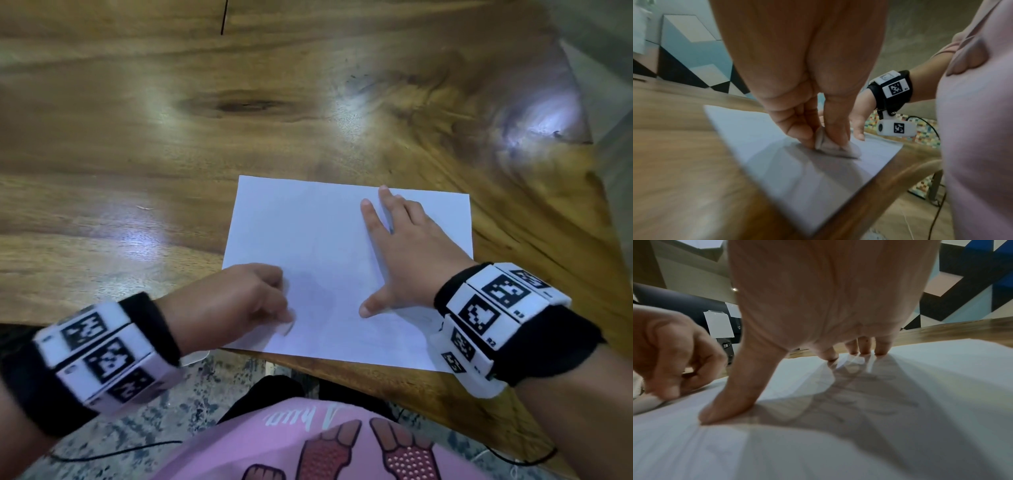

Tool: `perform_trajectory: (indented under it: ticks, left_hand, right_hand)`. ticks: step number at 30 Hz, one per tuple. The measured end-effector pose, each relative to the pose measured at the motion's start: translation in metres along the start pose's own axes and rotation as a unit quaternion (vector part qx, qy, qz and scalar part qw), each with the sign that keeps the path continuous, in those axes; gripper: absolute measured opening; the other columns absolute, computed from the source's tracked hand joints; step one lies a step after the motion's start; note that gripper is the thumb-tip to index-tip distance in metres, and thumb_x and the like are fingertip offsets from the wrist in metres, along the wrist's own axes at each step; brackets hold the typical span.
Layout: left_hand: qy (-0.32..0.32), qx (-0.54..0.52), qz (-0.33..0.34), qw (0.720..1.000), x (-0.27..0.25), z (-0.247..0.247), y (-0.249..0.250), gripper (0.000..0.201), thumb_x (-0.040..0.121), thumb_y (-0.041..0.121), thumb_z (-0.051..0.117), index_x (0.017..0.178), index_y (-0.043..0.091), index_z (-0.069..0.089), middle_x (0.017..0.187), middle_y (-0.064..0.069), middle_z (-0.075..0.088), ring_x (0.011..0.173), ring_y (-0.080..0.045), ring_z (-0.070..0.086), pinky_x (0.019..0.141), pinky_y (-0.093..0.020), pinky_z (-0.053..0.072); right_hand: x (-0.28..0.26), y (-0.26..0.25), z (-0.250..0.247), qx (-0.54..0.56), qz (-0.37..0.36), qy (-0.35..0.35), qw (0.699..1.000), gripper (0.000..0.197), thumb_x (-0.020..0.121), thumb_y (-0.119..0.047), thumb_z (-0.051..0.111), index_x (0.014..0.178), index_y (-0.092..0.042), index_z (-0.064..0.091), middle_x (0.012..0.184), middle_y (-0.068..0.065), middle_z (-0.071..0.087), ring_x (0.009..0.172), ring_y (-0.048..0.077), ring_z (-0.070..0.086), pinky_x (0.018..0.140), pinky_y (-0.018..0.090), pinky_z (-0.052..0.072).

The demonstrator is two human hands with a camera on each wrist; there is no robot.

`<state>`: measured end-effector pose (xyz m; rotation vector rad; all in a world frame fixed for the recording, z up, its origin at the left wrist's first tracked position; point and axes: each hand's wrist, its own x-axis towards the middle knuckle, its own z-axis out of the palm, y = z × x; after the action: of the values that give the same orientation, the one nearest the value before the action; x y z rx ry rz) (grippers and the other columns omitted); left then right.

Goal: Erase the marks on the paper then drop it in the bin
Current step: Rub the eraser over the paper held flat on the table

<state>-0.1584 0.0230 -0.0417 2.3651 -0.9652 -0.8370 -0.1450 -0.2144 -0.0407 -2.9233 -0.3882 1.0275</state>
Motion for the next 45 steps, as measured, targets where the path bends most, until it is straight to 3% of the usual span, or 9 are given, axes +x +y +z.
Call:
perform_trajectory:
  ticks: [7, 12, 19, 22, 26, 32, 40, 43, 45]
  left_hand:
    - [0.014, -0.044, -0.01, 0.999, 0.013, -0.001, 0.005, 0.013, 0.075, 0.03, 0.062, 0.083, 0.024, 0.071, 0.068, 0.022, 0.043, 0.062, 0.012, 0.048, 0.06, 0.001, 0.031]
    - [0.073, -0.014, 0.015, 0.997, 0.057, 0.011, 0.032, 0.012, 0.08, 0.025, 0.06, 0.086, 0.02, 0.069, 0.076, -0.002, 0.053, 0.068, -0.023, 0.057, 0.064, -0.027, 0.044]
    - [-0.025, -0.013, 0.036, 0.999, 0.018, 0.022, 0.025, 0.007, 0.084, 0.02, 0.06, 0.086, 0.023, 0.066, 0.076, 0.009, 0.041, 0.064, -0.005, 0.044, 0.059, -0.017, 0.033]
    - [0.027, -0.037, 0.026, 0.999, 0.037, 0.009, 0.025, 0.01, 0.079, 0.02, 0.062, 0.084, 0.021, 0.071, 0.074, 0.006, 0.045, 0.063, -0.008, 0.049, 0.059, -0.01, 0.03]
    - [0.095, -0.005, 0.013, 0.995, 0.073, -0.001, 0.031, 0.011, 0.079, 0.018, 0.061, 0.086, 0.018, 0.069, 0.077, -0.004, 0.055, 0.07, -0.024, 0.058, 0.065, -0.027, 0.043]
    - [-0.007, 0.022, 0.044, 0.999, 0.031, 0.02, 0.033, 0.009, 0.083, 0.02, 0.058, 0.088, 0.024, 0.064, 0.075, 0.006, 0.041, 0.063, -0.012, 0.047, 0.057, -0.028, 0.041]
    - [0.001, 0.018, 0.017, 1.0, 0.026, 0.027, 0.031, 0.007, 0.08, 0.021, 0.059, 0.083, 0.027, 0.06, 0.074, 0.012, 0.038, 0.068, -0.004, 0.044, 0.06, -0.029, 0.045]
    - [-0.021, 0.006, -0.004, 1.0, 0.034, 0.02, 0.032, 0.01, 0.081, 0.021, 0.059, 0.086, 0.028, 0.063, 0.07, 0.016, 0.04, 0.068, -0.005, 0.05, 0.06, -0.019, 0.038]
    - [-0.043, 0.001, -0.013, 0.999, 0.046, 0.005, 0.031, 0.013, 0.076, 0.018, 0.061, 0.086, 0.025, 0.068, 0.074, 0.012, 0.057, 0.071, -0.008, 0.054, 0.057, -0.007, 0.031]
  right_hand:
    - [0.002, 0.0, 0.002, 0.0, -0.005, 0.011, 1.0, 0.141, 0.056, -0.072, 0.07, 0.145, -0.015, -0.023, 0.151, 0.012, -0.031, 0.142, 0.028, -0.019, 0.115, 0.036, -0.002]
    - [0.003, 0.0, 0.002, -0.002, -0.007, 0.018, 1.0, 0.142, 0.054, -0.073, 0.071, 0.146, -0.015, -0.021, 0.152, 0.014, -0.029, 0.142, 0.029, -0.016, 0.116, 0.037, 0.0]
    - [0.003, 0.002, 0.003, 0.005, -0.011, 0.019, 1.0, 0.143, 0.055, -0.072, 0.071, 0.146, -0.016, -0.023, 0.152, 0.012, -0.031, 0.142, 0.028, -0.018, 0.116, 0.036, -0.003]
    - [0.002, 0.001, 0.003, 0.006, -0.013, 0.023, 1.0, 0.141, 0.056, -0.071, 0.071, 0.146, -0.015, -0.023, 0.151, 0.013, -0.031, 0.142, 0.028, -0.019, 0.115, 0.035, -0.005]
    - [0.003, 0.001, 0.003, 0.007, -0.015, 0.028, 0.999, 0.142, 0.055, -0.072, 0.071, 0.146, -0.014, -0.021, 0.151, 0.014, -0.03, 0.142, 0.029, -0.018, 0.115, 0.036, -0.004]
    - [0.001, 0.002, 0.003, 0.018, -0.02, 0.035, 0.999, 0.141, 0.056, -0.071, 0.071, 0.146, -0.016, -0.022, 0.151, 0.012, -0.031, 0.142, 0.028, -0.019, 0.115, 0.035, -0.005]
    - [-0.003, 0.021, 0.003, 0.086, -0.01, 0.034, 0.996, 0.138, 0.059, -0.062, 0.076, 0.147, -0.015, -0.02, 0.151, 0.001, -0.035, 0.14, 0.015, -0.027, 0.111, 0.024, -0.007]
    - [-0.004, 0.026, 0.002, 0.092, 0.006, 0.045, 0.995, 0.136, 0.061, -0.063, 0.074, 0.147, -0.015, -0.019, 0.152, -0.001, -0.033, 0.14, 0.013, -0.026, 0.111, 0.022, -0.007]
    - [-0.003, 0.026, 0.003, 0.09, 0.002, 0.051, 0.995, 0.135, 0.061, -0.064, 0.074, 0.148, -0.015, -0.018, 0.153, -0.003, -0.031, 0.141, 0.012, -0.023, 0.113, 0.023, -0.005]
